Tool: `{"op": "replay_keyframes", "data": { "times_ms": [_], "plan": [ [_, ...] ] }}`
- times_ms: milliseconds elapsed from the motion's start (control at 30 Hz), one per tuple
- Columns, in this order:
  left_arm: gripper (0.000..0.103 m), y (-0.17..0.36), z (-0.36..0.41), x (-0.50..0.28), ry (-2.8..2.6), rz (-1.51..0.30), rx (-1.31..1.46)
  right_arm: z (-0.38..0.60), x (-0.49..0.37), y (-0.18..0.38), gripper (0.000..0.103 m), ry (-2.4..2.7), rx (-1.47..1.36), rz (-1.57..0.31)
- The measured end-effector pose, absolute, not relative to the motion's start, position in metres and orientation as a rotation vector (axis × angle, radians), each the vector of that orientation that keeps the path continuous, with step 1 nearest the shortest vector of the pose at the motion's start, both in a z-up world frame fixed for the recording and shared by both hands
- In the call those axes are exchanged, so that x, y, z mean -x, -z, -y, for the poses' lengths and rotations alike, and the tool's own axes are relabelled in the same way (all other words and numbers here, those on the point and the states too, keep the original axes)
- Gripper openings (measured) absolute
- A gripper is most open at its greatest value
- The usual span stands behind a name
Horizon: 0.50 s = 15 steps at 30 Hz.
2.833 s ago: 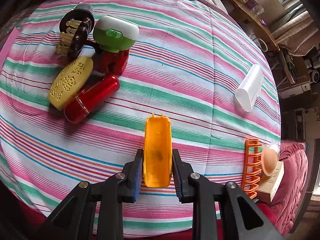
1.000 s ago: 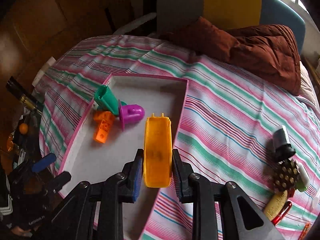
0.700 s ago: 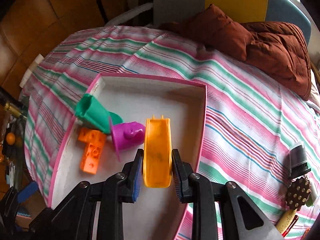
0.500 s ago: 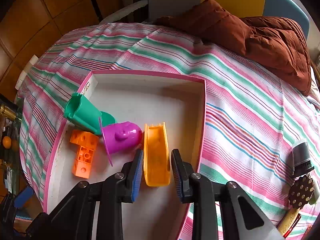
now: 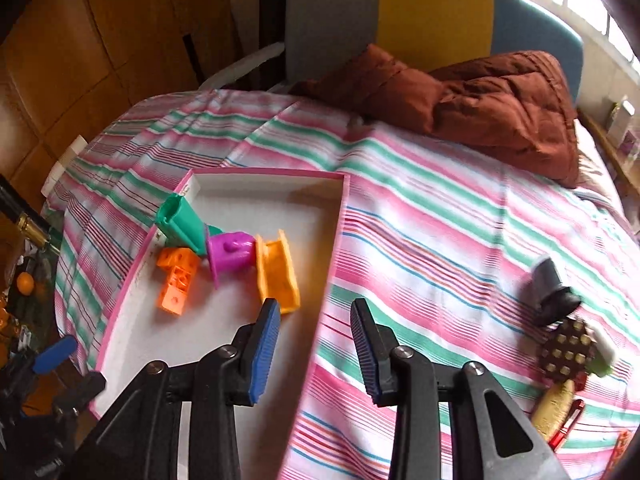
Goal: Organize rigid objects
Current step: 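Move the left gripper toward the brown hairbrush while right approaches the black cylinder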
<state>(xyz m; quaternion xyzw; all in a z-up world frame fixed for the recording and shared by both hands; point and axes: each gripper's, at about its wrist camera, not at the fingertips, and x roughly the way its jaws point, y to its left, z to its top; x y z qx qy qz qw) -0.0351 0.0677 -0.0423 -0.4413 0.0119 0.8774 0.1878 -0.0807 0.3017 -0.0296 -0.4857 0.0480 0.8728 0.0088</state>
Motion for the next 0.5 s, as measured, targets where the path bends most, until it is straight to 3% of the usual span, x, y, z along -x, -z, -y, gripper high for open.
{"op": "replay_keyframes", "data": {
  "times_ms": [500],
  "plan": [
    [0.064,0.024,-0.12,0.02,-2.392,-0.16,1.151,-0.394,0.023,-0.002,0.037,-2.625,1.269,-0.267]
  ]
}}
